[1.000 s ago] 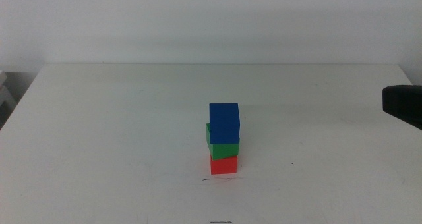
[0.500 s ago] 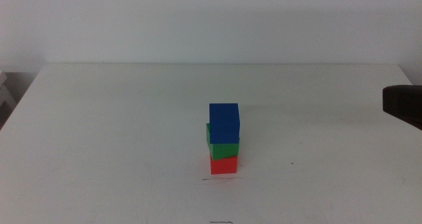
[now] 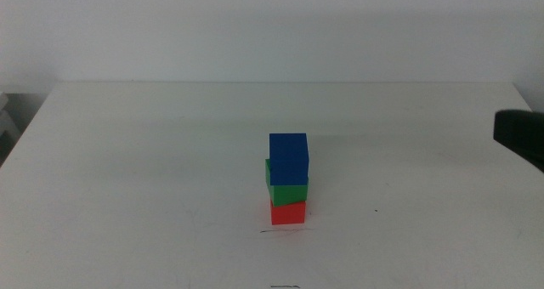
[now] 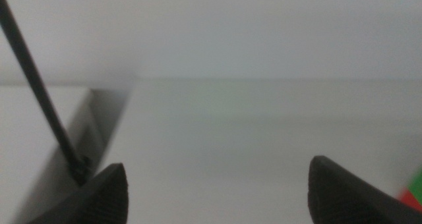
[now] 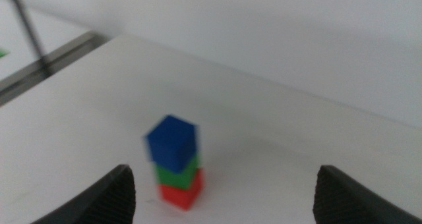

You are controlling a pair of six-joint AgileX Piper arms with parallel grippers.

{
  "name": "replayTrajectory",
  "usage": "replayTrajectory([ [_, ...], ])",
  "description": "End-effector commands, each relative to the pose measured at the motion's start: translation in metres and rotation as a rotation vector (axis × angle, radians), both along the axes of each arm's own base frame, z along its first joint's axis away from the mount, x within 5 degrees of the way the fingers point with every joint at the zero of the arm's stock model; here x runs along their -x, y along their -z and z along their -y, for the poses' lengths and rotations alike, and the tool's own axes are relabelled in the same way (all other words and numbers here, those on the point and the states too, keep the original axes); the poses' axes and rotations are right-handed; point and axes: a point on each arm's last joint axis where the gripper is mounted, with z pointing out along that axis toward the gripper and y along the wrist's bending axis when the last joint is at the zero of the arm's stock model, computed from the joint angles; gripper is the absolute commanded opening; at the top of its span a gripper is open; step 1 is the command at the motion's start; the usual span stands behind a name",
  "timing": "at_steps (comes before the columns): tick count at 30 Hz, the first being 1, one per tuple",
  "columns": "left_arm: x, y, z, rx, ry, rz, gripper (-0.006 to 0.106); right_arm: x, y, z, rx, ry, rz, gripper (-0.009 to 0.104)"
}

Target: Stack red cubes first, then green, then blue cubes in a specific spot.

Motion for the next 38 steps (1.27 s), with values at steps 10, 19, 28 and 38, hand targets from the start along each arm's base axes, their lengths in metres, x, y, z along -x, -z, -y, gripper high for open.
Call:
replayTrajectory([
  [10, 0.034, 0.091, 0.005, 0.073, 0.054, 0.138, 0.093, 0.027, 0.121, 0.044, 0.013, 0.295, 0.061, 0.077],
  [19, 0.022, 0.134, 0.003, 0.095, 0.036, 0.375, 0.093, 0.058, 0.167, 0.062, -0.001, 0.498, 0.184, 0.077],
  [28, 0.015, 0.167, 0.003, 0.091, 0.029, 0.306, 0.093, 0.056, 0.193, 0.065, 0.005, 0.550, 0.179, 0.077],
  [38, 0.015, 0.167, 0.003, 0.091, 0.029, 0.302, 0.093, 0.054, 0.212, 0.065, 0.024, 0.548, 0.101, 0.077],
])
